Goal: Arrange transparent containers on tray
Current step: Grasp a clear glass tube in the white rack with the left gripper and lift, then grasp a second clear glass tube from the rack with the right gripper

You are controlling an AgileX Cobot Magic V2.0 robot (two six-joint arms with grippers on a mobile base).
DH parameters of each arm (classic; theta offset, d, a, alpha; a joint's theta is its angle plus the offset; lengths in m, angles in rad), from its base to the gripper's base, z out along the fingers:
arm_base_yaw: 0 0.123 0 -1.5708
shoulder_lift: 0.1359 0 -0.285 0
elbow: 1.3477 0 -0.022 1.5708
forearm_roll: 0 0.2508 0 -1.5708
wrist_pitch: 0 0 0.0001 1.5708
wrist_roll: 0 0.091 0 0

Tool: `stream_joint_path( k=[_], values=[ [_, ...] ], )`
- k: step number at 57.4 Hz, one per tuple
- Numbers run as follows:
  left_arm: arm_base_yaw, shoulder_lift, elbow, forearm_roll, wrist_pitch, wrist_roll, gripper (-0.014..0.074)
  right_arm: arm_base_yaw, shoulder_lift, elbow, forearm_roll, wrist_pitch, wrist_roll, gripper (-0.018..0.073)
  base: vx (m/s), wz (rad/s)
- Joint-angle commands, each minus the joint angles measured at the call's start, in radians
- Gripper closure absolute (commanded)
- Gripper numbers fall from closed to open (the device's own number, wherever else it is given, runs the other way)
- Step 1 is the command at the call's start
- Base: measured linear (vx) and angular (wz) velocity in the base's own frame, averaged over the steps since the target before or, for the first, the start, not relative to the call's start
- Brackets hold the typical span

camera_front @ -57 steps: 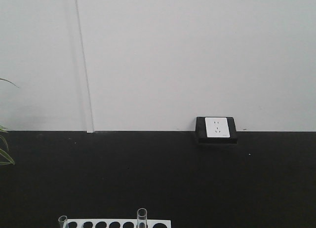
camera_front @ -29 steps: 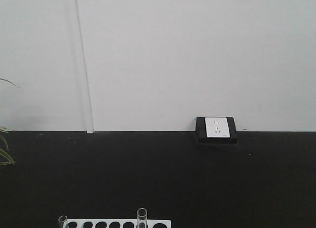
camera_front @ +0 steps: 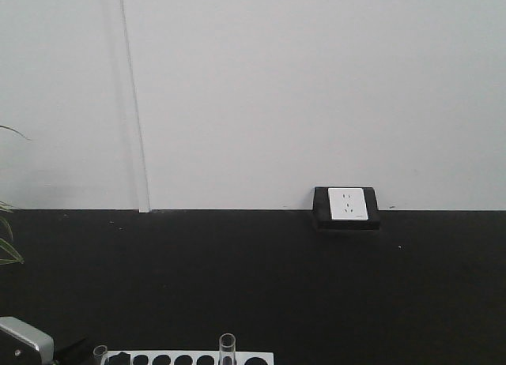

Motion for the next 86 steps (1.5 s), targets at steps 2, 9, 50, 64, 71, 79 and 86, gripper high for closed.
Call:
stream_joint_path(
  k=[2,9,50,64,71,79,86],
  values=[
    [-0.005,0.023,-0.028,-0.013,-0.124,-0.034,0.0118,-0.002,0.006,-0.033,-0.009,-0.076,-0.007,-0.0034,0.0,0.0],
    [-0.005,0.068,-0.028,-0.013,-0.18,-0.034,0.0118,-0.002,0.006,-0.033,-0.009,-0.076,-0.007,-0.0034,0.0,0.0],
    [-0.005,0.129,-0.028,-0.013,-0.262,-0.035,0.0391,-0.002,0.006,-0.033,-0.009,-0.047,-0.007,-0.0034,0.0,0.0],
    [-0.005,0.125,-0.028,-0.013,-0.264,-0.035,0.0526,-0.002,0.006,-0.033,-0.002,-0.102,-0.007,-0.0034,0.0,0.0],
    [-0.005,0.102,-0.028,-0.013,-0.264,-0.056,0.0553,-0.002,0.006,-0.033,-0.001,-0.107,-0.007,-0.0034,0.0,0.0],
    [-0.005,0.025,-0.028,-0.014,-0.25,-0.079,0.0552,-0.002,0.006,-0.033,-0.001,-0.106,-0.007,-0.0034,0.0,0.0],
    [-0.005,-0.051,-0.028,-0.016,-0.18,-0.079,0.0551,-0.002,0.006,-0.033,-0.001,-0.106,-0.007,-0.0034,0.0,0.0]
  ],
)
